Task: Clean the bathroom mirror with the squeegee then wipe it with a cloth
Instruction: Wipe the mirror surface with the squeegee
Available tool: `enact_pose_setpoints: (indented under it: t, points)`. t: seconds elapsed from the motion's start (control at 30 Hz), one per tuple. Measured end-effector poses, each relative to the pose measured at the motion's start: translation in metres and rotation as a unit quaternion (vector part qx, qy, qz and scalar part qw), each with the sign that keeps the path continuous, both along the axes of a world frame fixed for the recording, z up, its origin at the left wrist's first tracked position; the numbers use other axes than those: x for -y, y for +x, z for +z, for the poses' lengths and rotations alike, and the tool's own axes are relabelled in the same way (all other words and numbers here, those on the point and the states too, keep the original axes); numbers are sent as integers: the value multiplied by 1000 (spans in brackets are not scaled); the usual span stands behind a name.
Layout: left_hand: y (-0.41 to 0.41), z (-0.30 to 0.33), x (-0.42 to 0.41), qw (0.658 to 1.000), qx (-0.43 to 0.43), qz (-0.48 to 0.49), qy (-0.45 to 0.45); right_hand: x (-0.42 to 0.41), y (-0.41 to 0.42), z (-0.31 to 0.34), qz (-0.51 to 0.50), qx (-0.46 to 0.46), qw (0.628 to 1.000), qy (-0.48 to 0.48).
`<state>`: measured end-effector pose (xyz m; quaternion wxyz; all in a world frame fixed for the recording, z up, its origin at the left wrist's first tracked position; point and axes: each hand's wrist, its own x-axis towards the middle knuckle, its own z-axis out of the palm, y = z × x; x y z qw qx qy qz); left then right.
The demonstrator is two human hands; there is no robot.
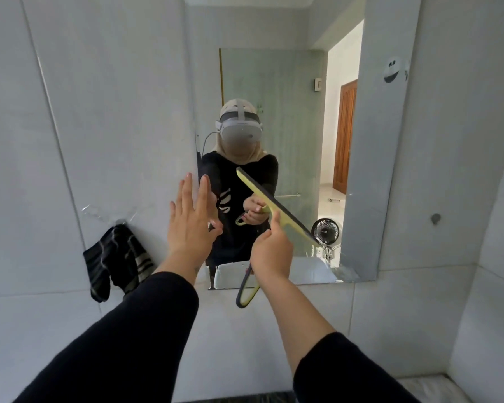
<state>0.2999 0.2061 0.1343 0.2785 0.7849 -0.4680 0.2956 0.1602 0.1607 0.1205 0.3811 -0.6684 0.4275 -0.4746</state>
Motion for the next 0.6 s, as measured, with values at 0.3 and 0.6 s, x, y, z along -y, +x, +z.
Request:
enact_pose_setpoints:
  t: [0.3,0.6]
  points:
    - [12,-8,-19,997,-70,-44,-14,-14,13,-14,1,-131,989,-63]
    - [9,9,-22,996,-52,-69,-36,-24,7,-21,38,-294,941,-163]
